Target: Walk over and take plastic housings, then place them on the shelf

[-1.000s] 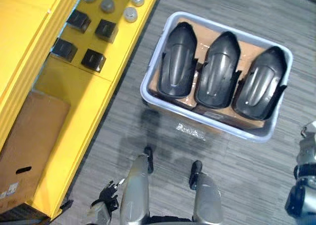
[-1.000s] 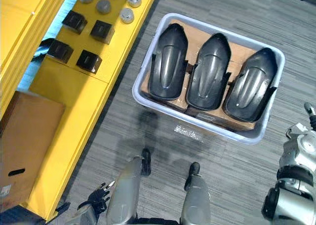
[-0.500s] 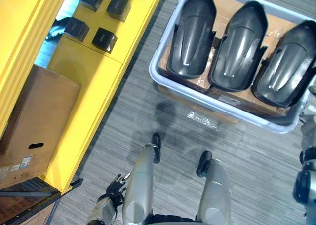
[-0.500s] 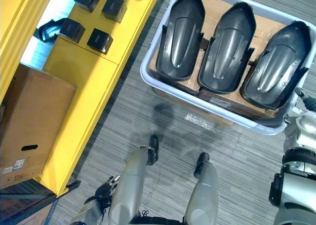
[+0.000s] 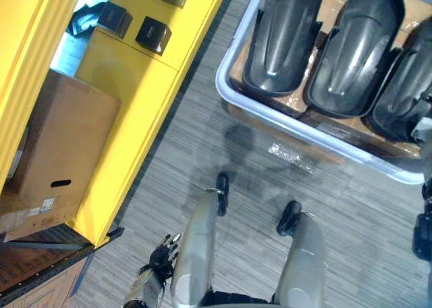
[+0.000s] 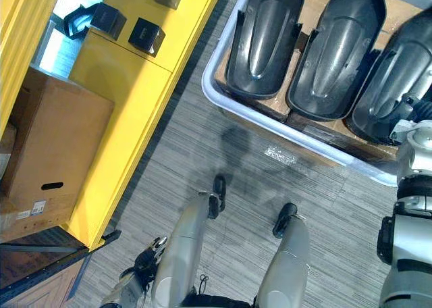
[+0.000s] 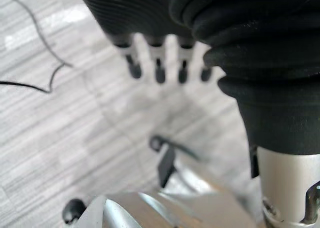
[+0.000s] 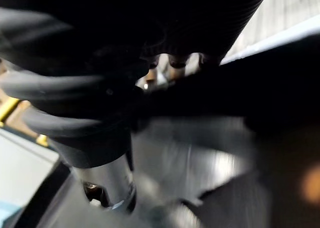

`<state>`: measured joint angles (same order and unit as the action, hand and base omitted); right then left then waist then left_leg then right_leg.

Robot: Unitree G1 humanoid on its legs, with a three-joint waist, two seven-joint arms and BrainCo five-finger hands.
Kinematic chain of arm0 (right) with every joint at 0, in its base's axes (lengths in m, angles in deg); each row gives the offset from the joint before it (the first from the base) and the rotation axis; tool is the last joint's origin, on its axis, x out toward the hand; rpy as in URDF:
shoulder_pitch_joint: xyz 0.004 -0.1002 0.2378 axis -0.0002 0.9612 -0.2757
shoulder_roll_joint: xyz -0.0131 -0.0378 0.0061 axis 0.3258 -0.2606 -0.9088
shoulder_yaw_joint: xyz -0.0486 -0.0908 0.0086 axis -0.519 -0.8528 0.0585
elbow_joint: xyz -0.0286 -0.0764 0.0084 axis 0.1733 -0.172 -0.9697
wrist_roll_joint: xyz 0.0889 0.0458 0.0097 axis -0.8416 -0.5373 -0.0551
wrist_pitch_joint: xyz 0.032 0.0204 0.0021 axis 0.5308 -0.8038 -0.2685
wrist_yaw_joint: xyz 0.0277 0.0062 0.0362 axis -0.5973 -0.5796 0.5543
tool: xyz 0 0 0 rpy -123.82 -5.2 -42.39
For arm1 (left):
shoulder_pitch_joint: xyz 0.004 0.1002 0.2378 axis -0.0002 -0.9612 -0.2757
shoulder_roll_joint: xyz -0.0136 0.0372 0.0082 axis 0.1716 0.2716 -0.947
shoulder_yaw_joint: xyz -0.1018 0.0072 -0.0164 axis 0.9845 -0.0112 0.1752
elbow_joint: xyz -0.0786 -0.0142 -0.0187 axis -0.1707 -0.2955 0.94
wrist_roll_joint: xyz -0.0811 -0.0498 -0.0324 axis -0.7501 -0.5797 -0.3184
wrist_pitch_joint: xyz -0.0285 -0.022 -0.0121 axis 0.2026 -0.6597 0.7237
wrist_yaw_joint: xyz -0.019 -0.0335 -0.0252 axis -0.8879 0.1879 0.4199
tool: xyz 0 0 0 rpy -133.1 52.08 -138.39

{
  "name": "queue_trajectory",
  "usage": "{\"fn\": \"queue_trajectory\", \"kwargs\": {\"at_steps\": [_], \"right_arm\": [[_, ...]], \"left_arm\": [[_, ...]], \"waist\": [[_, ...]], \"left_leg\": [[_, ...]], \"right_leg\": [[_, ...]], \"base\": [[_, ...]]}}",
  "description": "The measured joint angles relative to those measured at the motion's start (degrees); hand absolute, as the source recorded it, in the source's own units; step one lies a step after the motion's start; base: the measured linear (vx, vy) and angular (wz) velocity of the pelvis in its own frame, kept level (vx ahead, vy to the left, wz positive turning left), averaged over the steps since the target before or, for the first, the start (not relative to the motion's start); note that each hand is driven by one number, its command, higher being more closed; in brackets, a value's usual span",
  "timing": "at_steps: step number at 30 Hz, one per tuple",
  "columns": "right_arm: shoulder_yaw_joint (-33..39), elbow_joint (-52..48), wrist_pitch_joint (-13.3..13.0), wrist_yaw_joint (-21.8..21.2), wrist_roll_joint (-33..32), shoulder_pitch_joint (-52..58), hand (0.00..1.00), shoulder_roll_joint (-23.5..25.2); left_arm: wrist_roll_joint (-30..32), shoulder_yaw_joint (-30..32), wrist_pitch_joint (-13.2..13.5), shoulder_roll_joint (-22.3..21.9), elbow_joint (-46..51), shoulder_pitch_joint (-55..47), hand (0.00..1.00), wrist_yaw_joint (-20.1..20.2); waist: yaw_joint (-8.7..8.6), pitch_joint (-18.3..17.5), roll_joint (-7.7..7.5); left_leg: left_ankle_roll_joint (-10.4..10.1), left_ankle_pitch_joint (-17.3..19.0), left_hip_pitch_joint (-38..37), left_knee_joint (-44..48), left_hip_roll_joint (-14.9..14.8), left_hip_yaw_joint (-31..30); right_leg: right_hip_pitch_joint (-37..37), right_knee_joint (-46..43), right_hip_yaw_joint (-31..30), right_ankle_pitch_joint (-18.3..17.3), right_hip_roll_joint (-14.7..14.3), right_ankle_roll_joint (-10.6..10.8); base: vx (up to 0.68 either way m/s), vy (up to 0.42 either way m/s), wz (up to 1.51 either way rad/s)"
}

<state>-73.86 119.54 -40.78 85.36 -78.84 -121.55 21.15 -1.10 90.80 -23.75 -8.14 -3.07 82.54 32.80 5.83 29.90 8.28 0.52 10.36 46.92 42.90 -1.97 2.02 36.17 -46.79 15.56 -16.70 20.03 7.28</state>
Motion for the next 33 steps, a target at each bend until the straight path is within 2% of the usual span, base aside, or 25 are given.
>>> {"fn": "queue_trajectory", "kwargs": {"at_steps": [3, 8, 14, 16, 19, 22, 24, 25, 28, 30, 33], "right_arm": [[-1.02, 1.56, 3.09, 1.89, -0.03, -0.78, 1.0, -0.56], [-1.05, 1.81, 6.0, 2.42, 0.05, -1.07, 1.0, -0.56], [-0.39, 3.41, 9.46, 3.28, 3.41, -0.69, 1.0, -0.29], [-0.13, 4.09, 9.46, 3.37, 4.18, -0.29, 1.0, 0.2], [0.36, 4.7, 9.01, 4.41, 6.0, 2.22, 1.0, 2.54], [0.35, 4.9, 6.34, 6.8, 7.9, 5.27, 1.0, 5.51], [0.45, 4.61, 5.3, 7.54, 9.1, 6.55, 1.0, 6.92], [0.75, 3.36, 4.39, 8.69, 11.24, 7.98, 1.0, 8.15], [1.86, -1.16, 3.05, 9.88, 14.14, 10.13, 1.0, 8.94], [2.39, -5.06, 3.02, 11.43, 14.89, 11.86, 1.0, 9.02], [4.27, -7.0, 3.15, 13.64, 16.86, 12.23, 1.0, 9.08]], "left_arm": [[-0.05, 0.04, 0.42, -0.29, -0.01, 0.01, 0.0, 0.27], [-0.07, 0.0, 1.66, -0.54, -0.02, 0.0, 0.0, 0.56], [0.01, -0.14, 2.11, -0.5, 0.46, 0.0, 0.0, 0.54], [0.2, -0.22, 2.71, -0.5, 0.48, 0.0, 0.0, 0.26], [1.23, -1.2, 5.17, -0.38, 0.68, -0.26, 0.0, -1.19], [1.18, -2.36, 8.44, -0.47, 3.5, -0.29, 0.0, -4.25], [0.95, -3.22, 9.05, -0.28, 6.15, -0.21, 0.0, -5.48], [0.54, -3.69, 9.21, -0.21, 9.62, -0.07, 0.0, -7.24], [0.46, -3.66, 9.68, 0.54, 15.85, -0.08, 0.0, -9.92], [0.43, -3.5, 9.75, 2.63, 23.29, -0.33, 0.0, -11.69], [0.85, -3.23, 9.21, 5.7, 33.67, -0.79, 0.0, -12.06]], "waist": [[0.3, 0.0, 0.0], [0.58, -0.01, 0.0], [1.43, -0.46, -0.17], [1.63, -0.83, -0.21], [1.57, -2.41, -0.41], [1.38, -2.94, -0.71], [1.32, -3.18, -1.26], [1.08, -3.46, -2.17], [0.8, -3.54, -3.33], [0.02, -3.5, -5.27], [-0.5, -3.72, -7.59]], "left_leg": [[-0.13, -0.08, 0.17, 0.82, -0.19, -0.26], [-0.59, -0.39, 0.2, 0.82, -0.64, -0.24], [-0.71, -0.78, -0.01, 0.83, -1.18, -0.34], [-0.65, -0.83, -0.6, 0.77, -1.33, -0.2], [-0.59, -0.85, -2.16, 0.25, -1.51, 0.03], [-0.6, -0.84, -4.67, -0.67, -2.06, 0.12], [-0.6, -0.84, -5.85, -1.37, -2.47, 0.32], [-0.77, -1.17, -7.23, -2.58, -2.63, 0.63], [-1.13, -1.6, -10.36, -4.94, -3.37, 1.04], [-1.43, -2.69, -14.14, -8.68, -3.34, 1.23], [-1.94, -3.45, -19.12, -12.49, -3.4, 1.63]], "right_leg": [[0.18, -1.57, 0.24, -0.73, 0.14, -0.39], [0.46, -2.29, 0.38, -1.0, 0.0, -0.84], [-0.54, -2.15, 1.62, -1.03, -0.25, -0.91], [-1.29, -1.99, 1.73, -1.03, -0.23, -0.91], [-3.2, -1.07, 2.18, -1.03, -0.33, -0.9], [-6.35, 0.65, 2.99, -0.94, -0.91, -0.84], [-7.59, 1.57, 3.33, -0.89, -1.29, -0.81], [-8.79, 2.64, 3.5, -0.71, -1.47, -0.82], [-12.07, 5.93, 3.93, 0.45, -2.69, -0.82], [-15.81, 9.67, 4.62, 1.66, -3.31, -0.8], [-20.71, 14.38, 4.86, 2.98, -4.44, -0.63]], "base": [[-0.05, -0.041, 0.07], [-0.03, -0.029, -0.01], [-0.01, -0.025, 0.05], [0.0, -0.013, 0.02], [0.0, 0.0, 0.0], [0.0, -0.006, 0.01], [-0.02, -0.033, -0.03], [0.0, -0.045, -0.01], [0.02, -0.031, -0.08], [0.05, -0.03, 0.01], [0.1, -0.042, -0.06]]}}
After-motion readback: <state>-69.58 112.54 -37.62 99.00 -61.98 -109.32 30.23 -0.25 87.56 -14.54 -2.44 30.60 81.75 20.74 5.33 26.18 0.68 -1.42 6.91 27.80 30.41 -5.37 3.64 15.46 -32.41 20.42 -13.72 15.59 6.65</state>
